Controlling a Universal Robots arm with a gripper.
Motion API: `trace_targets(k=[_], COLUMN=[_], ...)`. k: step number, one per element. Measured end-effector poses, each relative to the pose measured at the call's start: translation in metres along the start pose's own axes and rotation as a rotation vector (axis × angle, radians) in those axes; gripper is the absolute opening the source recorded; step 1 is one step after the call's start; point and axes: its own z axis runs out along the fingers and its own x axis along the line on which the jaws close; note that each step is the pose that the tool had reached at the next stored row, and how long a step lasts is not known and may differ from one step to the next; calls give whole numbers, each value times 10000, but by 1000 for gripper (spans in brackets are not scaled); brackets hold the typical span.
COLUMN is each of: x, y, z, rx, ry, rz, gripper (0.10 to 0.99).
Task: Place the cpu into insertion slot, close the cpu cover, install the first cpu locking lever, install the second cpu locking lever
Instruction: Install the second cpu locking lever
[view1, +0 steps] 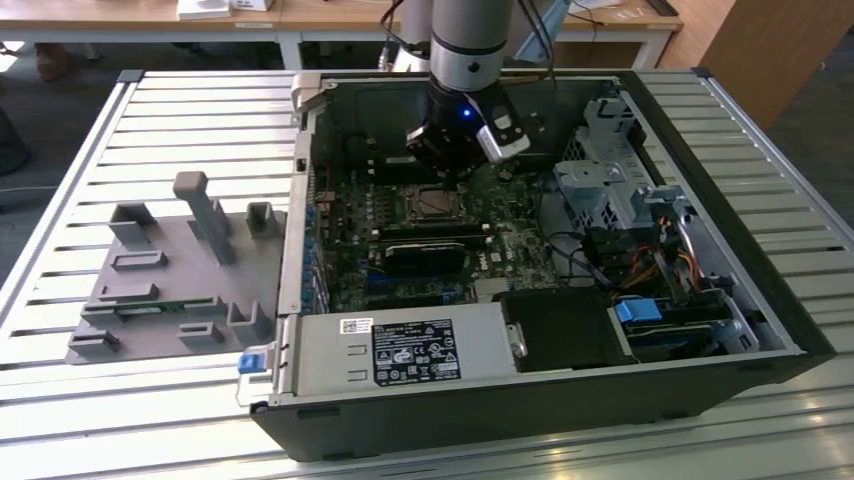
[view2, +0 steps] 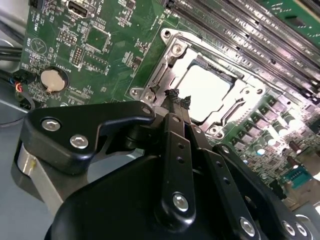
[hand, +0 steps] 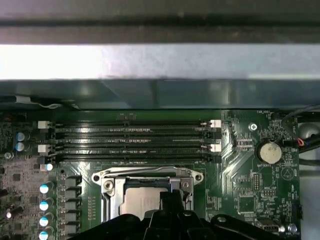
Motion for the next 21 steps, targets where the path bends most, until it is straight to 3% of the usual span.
trace_targets(k=[10,21], x=[-3,-7], y=[16,-121], z=[-342,-362], rx=[-5,-8], ry=[1,1], rz=[-2,0], gripper=[106,106])
